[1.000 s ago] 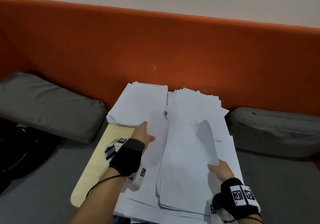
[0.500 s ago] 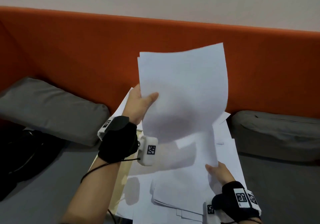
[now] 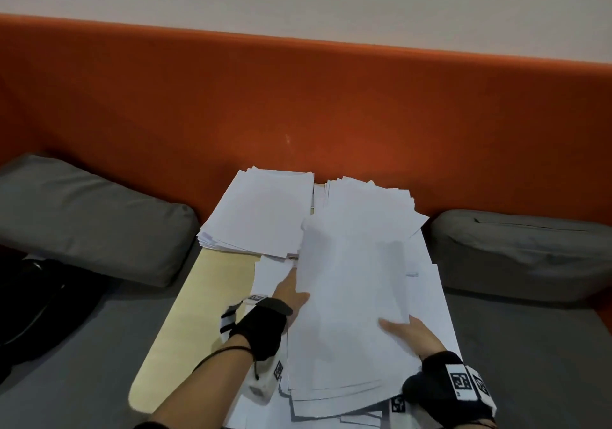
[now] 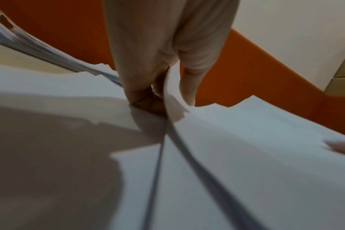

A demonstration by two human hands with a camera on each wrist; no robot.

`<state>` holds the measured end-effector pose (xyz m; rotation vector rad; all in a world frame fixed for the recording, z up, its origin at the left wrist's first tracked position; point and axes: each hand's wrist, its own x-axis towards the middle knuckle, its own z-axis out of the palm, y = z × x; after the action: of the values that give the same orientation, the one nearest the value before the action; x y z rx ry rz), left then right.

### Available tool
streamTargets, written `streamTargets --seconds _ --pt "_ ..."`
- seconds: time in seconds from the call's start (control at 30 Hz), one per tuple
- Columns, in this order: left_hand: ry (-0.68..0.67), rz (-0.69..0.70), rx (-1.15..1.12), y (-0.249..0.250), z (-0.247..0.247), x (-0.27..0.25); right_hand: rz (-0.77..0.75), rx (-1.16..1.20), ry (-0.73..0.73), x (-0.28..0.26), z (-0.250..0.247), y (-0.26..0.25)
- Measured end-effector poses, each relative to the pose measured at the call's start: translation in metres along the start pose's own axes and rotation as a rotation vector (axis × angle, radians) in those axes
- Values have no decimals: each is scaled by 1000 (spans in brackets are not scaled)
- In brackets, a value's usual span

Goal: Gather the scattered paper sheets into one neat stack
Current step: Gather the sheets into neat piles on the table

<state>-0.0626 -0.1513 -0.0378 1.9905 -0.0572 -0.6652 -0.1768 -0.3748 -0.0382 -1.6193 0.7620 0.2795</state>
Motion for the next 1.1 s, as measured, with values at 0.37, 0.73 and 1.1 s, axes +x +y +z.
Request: streamTargets --seconds 0.37,0.73,1.1 --pt "43 224 -615 52 -15 -31 -356 297 99 -27 -3 -39" --pt "153 681 -547 123 -49 -76 -824 306 144 -75 -4 -110" --pt "211 499 -620 116 -50 -70 -844 289 -23 -89 -13 -135"
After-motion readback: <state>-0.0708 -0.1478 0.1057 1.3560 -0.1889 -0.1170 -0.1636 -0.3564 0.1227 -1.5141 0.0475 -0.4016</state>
